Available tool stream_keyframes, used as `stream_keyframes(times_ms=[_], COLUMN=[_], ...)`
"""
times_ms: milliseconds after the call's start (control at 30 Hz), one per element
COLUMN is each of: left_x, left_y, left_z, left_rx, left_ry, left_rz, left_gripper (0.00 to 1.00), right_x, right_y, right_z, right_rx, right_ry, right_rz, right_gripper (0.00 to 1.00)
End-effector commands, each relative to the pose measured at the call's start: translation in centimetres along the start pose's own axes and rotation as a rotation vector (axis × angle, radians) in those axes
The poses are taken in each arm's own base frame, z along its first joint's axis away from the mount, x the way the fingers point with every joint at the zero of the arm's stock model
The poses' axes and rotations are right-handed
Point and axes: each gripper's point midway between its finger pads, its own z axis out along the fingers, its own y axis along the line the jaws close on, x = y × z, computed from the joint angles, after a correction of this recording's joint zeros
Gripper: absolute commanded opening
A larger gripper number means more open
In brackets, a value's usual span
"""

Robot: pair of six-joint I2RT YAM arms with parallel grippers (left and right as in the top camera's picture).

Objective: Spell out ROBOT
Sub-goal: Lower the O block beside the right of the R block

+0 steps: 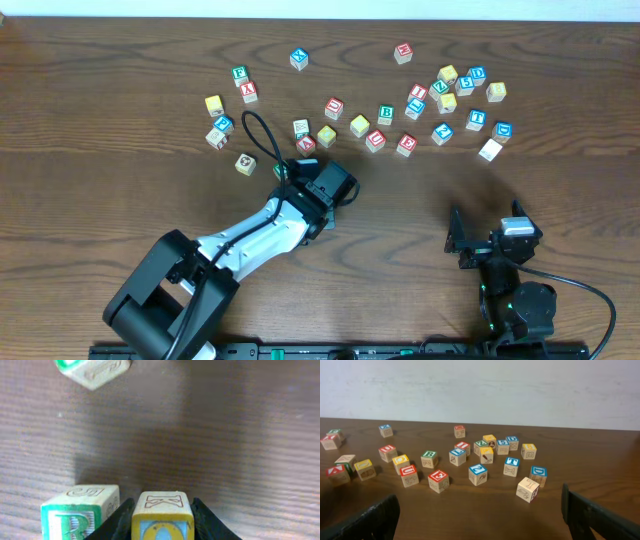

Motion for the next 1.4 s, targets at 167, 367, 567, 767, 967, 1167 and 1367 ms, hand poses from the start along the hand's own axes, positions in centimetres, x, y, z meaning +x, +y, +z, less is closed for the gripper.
stream_keyframes(times_ms=[167, 367, 567, 767, 967, 1167, 1367], left_x=[1.45, 1.39, 1.24, 1.14, 1.13, 1.13, 1.13], left_y=[1.44, 1.38, 1.24, 1.13, 1.13, 1.12, 1.13], left_z=[0.92, 0.93, 0.93, 0.95, 0.94, 0.94, 0.94], left_rx=[-0.055, -0.053, -0.047, -0.043, -0.043, -0.042, -0.043], left_ry=[0.031, 0.029, 0.023, 0.019, 0.019, 0.019, 0.019], left_rz=[0.012, 0.011, 0.017, 0.019, 0.019, 0.019, 0.019], left_gripper=[0.40, 0.40, 0.26, 0.29, 0.37, 0.39, 0.40], right_x=[0.11, 0.11, 0.11, 0.11, 0.11, 0.11, 0.11], right_y=[-0.05, -0.05, -0.05, -0.05, -0.05, -0.05, -0.05], right_z=[0.00, 0.00, 0.00, 0.00, 0.00, 0.00, 0.00], right_rx=[0.000, 0.000, 0.000, 0.000, 0.000, 0.000, 0.000], right_ry=[0.003, 0.003, 0.003, 0.003, 0.003, 0.003, 0.003], right_rz=[-0.010, -0.010, -0.010, -0.010, -0.010, -0.010, -0.010], right_gripper=[0.99, 0.99, 0.99, 0.99, 0.99, 0.99, 0.99])
